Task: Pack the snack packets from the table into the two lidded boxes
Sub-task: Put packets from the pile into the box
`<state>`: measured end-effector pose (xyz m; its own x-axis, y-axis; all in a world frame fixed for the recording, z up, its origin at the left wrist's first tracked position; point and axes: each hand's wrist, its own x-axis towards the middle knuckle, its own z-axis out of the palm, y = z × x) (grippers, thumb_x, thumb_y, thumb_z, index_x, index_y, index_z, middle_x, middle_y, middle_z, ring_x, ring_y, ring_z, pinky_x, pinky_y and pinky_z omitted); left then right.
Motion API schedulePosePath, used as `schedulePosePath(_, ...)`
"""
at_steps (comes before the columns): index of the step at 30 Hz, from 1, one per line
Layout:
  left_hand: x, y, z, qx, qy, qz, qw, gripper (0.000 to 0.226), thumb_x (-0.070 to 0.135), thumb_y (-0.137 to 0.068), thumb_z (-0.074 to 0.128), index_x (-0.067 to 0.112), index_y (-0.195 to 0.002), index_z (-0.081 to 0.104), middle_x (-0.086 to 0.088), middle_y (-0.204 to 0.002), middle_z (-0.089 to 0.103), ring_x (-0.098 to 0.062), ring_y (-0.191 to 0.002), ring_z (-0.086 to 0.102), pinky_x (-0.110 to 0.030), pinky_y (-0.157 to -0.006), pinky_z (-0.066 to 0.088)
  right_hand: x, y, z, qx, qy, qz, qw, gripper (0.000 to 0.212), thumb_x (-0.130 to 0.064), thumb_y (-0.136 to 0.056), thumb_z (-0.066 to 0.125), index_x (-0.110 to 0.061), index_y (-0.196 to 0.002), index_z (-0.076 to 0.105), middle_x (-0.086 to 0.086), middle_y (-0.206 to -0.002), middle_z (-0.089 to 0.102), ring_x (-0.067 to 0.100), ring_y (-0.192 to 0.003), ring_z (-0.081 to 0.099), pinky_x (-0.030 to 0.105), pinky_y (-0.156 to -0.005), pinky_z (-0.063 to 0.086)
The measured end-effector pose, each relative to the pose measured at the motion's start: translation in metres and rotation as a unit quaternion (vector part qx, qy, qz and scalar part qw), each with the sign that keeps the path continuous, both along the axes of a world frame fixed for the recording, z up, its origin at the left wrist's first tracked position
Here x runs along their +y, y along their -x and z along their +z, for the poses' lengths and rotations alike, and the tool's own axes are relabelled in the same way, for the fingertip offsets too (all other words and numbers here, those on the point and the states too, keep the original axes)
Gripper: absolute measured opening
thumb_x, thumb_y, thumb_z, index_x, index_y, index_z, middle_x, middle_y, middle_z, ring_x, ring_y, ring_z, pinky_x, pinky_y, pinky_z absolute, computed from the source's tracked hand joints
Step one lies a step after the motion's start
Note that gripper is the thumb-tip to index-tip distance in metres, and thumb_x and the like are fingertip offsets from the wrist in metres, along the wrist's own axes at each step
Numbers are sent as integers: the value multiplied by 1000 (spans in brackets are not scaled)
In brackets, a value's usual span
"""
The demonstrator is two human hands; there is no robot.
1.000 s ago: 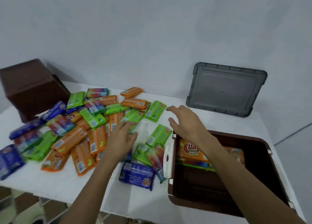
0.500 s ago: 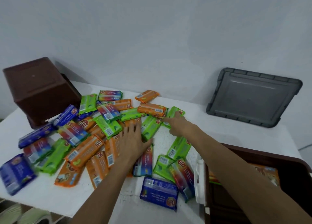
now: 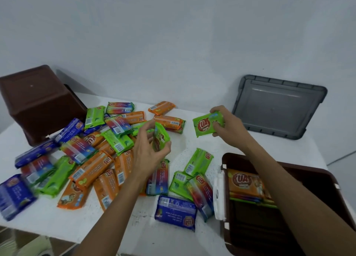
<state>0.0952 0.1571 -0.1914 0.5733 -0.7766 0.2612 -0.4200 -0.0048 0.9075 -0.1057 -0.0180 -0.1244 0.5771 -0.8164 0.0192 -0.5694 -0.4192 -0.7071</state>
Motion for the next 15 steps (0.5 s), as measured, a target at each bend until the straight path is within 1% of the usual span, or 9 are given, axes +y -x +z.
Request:
schedulePosePath(1, 2, 5, 3, -5, 7, -6, 1000, 70, 46, -72, 72, 43, -133, 37, 14, -135, 49, -8, -119, 55, -30, -96, 49, 6, 15, 5, -41, -23, -6, 999, 31, -10, -96, 50, -32, -118, 49, 9, -108, 66, 18, -72, 73, 39, -65, 61)
schedulePosePath(3, 5, 17, 10, -35, 22, -23, 999, 64, 46, -75, 71, 43, -132, 41, 18, -133, 50, -4, -122, 52, -31, -100, 47, 20, 45, 12, -116, -69, -11, 991, 32, -8, -98, 53, -30, -122, 52, 9, -113, 66, 16, -84, 74, 40, -71, 62)
schedulePosePath(6, 6, 38, 22, -100, 53, -52, 992, 58, 43, -78, 70, 35, -132, 49, 20, -130, 52, -3, -122, 50, -32, -101, 45, 43, 90, 20, -193, -110, -16, 975, 34, -8, -98, 56, -31, -123, 56, 4, -112, 67, 16, -95, 72, 36, -72, 62)
schedulePosePath(8, 4, 52, 30, -125, 65, -84, 986, 57, 41, -79, 71, 31, -131, 52, 19, -131, 52, -1, -124, 49, -25, -102, 43, 57, 118, 24, -229, -143, -21, 963, 31, -12, -97, 59, -31, -121, 57, 2, -108, 71, 19, -96, 73, 33, -71, 62)
schedulePosePath(10, 3, 66, 35, -131, 59, -122, 982, 58, 39, -78, 72, 28, -132, 54, 21, -133, 50, 4, -125, 45, -13, -102, 37, 68, 144, 26, -250, -181, -27, 951, 29, -18, -95, 61, -30, -120, 57, 4, -106, 74, 25, -92, 74, 33, -70, 62)
schedulePosePath(11, 2, 72, 38, -133, 53, -140, 980, 59, 38, -77, 73, 26, -132, 55, 21, -133, 49, 6, -126, 44, -9, -102, 34, 72, 155, 27, -252, -195, -27, 947, 30, -21, -93, 62, -30, -121, 56, 6, -105, 75, 28, -90, 74, 36, -69, 62)
schedulePosePath(12, 1, 79, 39, -137, 46, -157, 977, 60, 38, -76, 74, 24, -132, 57, 19, -133, 50, 7, -125, 45, -7, -101, 33, 75, 165, 26, -251, -205, -26, 946, 31, -24, -92, 63, -30, -121, 55, 8, -105, 75, 32, -88, 74, 40, -69, 62)
schedulePosePath(14, -1, 91, 42, -143, 33, -190, 971, 61, 38, -75, 74, 21, -132, 59, 13, -132, 54, 6, -123, 47, -7, -100, 34, 77, 182, 22, -239, -218, -29, 946, 33, -24, -91, 64, -28, -122, 55, 14, -102, 74, 39, -85, 72, 48, -70, 62)
schedulePosePath(15, -2, 96, 42, -145, 25, -206, 967, 61, 38, -75, 75, 21, -131, 60, 11, -131, 54, 5, -122, 48, -8, -100, 36, 78, 187, 19, -231, -220, -32, 947, 32, -23, -91, 64, -27, -122, 56, 15, -100, 74, 42, -84, 70, 47, -69, 61)
